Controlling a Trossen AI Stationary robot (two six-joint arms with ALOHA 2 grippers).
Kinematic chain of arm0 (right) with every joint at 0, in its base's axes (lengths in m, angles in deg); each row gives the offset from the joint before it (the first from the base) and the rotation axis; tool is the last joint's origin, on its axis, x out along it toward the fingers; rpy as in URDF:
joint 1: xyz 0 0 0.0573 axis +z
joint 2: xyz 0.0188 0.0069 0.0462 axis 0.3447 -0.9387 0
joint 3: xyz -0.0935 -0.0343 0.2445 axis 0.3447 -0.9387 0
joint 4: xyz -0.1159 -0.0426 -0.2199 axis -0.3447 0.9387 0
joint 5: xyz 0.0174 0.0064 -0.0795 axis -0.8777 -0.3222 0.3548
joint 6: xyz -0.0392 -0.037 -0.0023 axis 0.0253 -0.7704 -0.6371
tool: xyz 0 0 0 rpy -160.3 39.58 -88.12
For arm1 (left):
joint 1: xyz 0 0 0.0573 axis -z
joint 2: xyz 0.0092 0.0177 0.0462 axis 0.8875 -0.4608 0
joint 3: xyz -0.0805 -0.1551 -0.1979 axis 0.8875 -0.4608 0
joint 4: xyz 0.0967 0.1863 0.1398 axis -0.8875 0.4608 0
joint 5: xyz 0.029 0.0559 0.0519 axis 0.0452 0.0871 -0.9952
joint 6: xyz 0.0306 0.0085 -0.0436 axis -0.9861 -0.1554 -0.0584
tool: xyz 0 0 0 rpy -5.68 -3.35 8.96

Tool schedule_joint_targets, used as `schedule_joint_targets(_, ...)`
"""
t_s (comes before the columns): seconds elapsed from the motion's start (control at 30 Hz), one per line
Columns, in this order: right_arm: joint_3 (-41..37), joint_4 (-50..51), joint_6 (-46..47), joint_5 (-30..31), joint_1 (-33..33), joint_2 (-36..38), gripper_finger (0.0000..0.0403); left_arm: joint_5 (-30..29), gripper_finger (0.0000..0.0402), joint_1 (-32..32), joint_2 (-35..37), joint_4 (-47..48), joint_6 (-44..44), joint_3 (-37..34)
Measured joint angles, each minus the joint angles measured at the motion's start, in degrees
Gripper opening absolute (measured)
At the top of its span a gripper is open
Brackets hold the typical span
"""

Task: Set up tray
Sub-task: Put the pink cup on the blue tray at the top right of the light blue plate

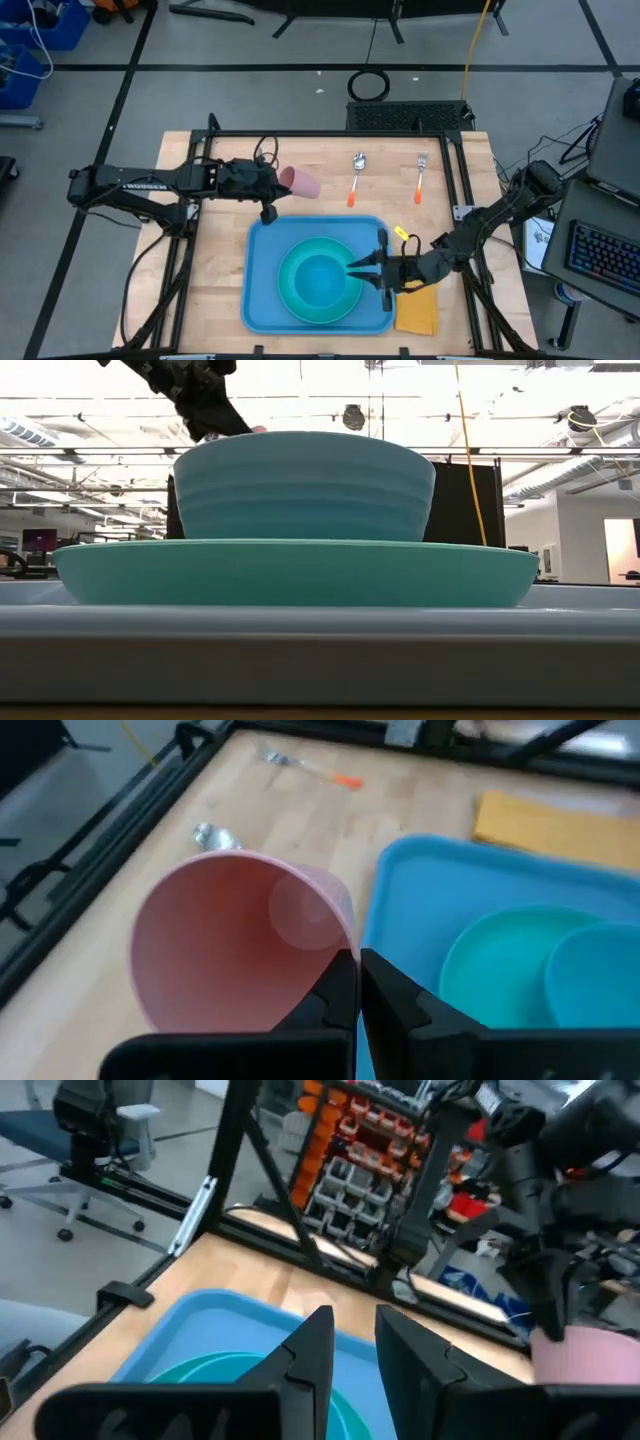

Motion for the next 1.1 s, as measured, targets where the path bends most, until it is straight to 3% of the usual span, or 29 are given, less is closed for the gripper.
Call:
schedule_joint_targets(0.47,0.0,-5.4,-7.2,9.2,5.0,0.0,0.0065,0.3,0.0004,3.1,-16.4,11.4,-1.1,18.9)
schedule_joint_targets(0.6,0.0,-8.0,-11.1,12.3,7.7,0.0,0.0047,3.5,0.0004,3.1,-21.5,13.1,-2.8,24.2)
schedule_joint_targets(0.87,0.0,-9.6,-14.0,12.8,9.6,0.0,0.002,8.9,0.0004,3.1,-30.4,15.6,-5.4,32.7)
schedule_joint_targets(1.1,0.0,-10.3,-15.8,15.4,10.6,0.0,0.001,9.1,0.0004,4.0,-36.9,19.6,-7.6,39.5)
